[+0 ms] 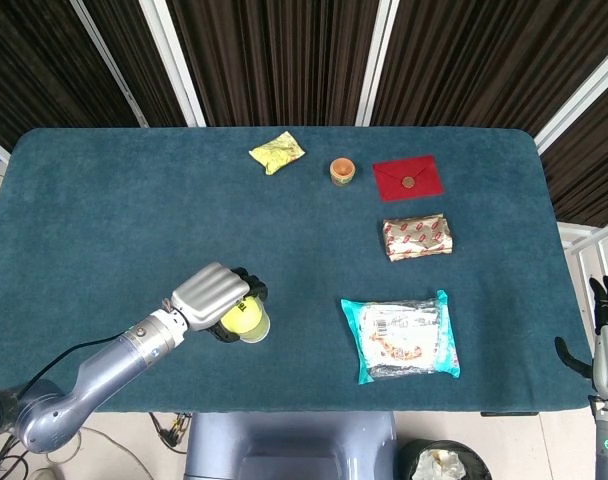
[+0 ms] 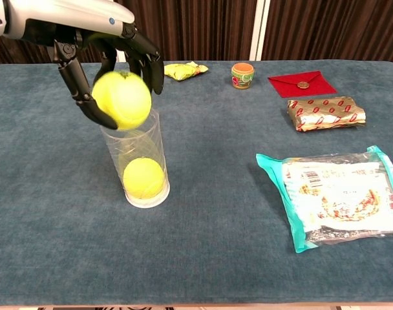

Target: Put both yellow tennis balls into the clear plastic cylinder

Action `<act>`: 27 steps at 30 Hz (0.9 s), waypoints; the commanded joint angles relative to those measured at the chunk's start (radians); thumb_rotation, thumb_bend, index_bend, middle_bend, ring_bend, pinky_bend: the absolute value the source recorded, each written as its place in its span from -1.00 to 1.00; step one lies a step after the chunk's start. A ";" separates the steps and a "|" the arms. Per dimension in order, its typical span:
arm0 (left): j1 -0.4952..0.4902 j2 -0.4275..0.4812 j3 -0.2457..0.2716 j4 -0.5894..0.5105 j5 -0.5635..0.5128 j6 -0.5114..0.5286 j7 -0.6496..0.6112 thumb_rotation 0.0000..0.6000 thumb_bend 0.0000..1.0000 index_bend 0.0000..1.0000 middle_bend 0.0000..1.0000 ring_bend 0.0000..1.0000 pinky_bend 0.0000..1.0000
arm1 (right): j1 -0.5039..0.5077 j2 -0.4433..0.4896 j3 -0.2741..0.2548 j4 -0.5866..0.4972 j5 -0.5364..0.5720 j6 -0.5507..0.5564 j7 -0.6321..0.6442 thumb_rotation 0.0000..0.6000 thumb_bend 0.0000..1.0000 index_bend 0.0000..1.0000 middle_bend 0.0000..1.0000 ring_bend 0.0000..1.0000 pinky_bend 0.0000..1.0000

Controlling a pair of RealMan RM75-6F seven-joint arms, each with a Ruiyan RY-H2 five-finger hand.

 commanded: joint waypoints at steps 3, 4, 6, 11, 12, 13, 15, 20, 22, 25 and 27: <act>-0.016 0.000 0.011 -0.007 -0.026 0.021 0.023 1.00 -0.95 -0.45 -0.66 -0.73 -0.16 | 0.001 -0.001 0.000 -0.002 0.000 0.000 -0.003 1.00 -0.33 -1.00 -0.97 -0.95 -1.00; -0.019 0.000 0.012 -0.011 -0.032 0.026 0.026 1.00 -0.96 -0.45 -0.68 -0.75 -0.18 | 0.001 -0.002 0.000 -0.002 0.001 0.000 -0.004 1.00 -0.33 -1.00 -0.97 -0.95 -1.00; -0.022 0.003 0.012 -0.017 -0.036 0.036 0.029 1.00 -0.96 -0.46 -0.68 -0.76 -0.19 | 0.000 -0.001 0.000 -0.002 0.000 0.000 -0.003 1.00 -0.33 -1.00 -0.97 -0.95 -1.00; -0.006 0.011 0.005 -0.031 0.001 0.124 0.057 1.00 -0.95 -0.49 -0.67 -0.76 -0.23 | 0.000 0.000 0.001 -0.003 -0.002 0.000 0.001 1.00 -0.33 -1.00 -0.97 -0.95 -1.00; 0.006 0.015 0.004 -0.039 0.019 0.159 0.065 1.00 -0.95 -0.51 -0.68 -0.76 -0.25 | 0.000 0.000 0.000 -0.003 -0.002 0.000 0.002 1.00 -0.33 -1.00 -0.97 -0.95 -1.00; 0.027 0.022 0.009 -0.054 0.050 0.207 0.083 1.00 -0.96 -0.52 -0.69 -0.76 -0.26 | -0.001 0.001 0.000 -0.003 -0.002 0.000 0.004 1.00 -0.33 -1.00 -0.97 -0.95 -1.00; 0.069 0.037 0.024 -0.076 0.119 0.299 0.124 1.00 -0.96 -0.54 -0.72 -0.76 -0.28 | -0.001 0.002 0.001 -0.003 -0.002 0.000 0.006 1.00 -0.33 -1.00 -0.97 -0.95 -1.00; 0.244 0.064 0.125 -0.113 0.329 0.540 0.195 1.00 -0.98 -0.56 -0.79 -0.85 -0.44 | -0.001 0.006 -0.001 -0.005 -0.006 -0.001 0.009 1.00 -0.33 -1.00 -0.97 -0.95 -1.00; 0.315 0.078 0.172 -0.113 0.383 0.613 0.210 1.00 -1.00 -0.57 -0.81 -0.85 -0.47 | -0.001 0.006 -0.003 -0.006 -0.014 0.001 0.010 1.00 -0.33 -1.00 -0.97 -0.95 -1.00; 0.416 0.086 0.224 -0.084 0.435 0.720 0.213 1.00 -1.00 -0.59 -0.83 -0.85 -0.48 | 0.001 0.012 -0.014 -0.009 -0.039 0.000 0.021 1.00 -0.33 -1.00 -0.97 -0.95 -1.00; 0.477 0.084 0.255 -0.058 0.446 0.775 0.193 1.00 -1.00 -0.64 -0.86 -0.88 -0.50 | 0.005 0.016 -0.024 -0.003 -0.069 -0.001 0.030 1.00 -0.33 -1.00 -0.97 -0.95 -1.00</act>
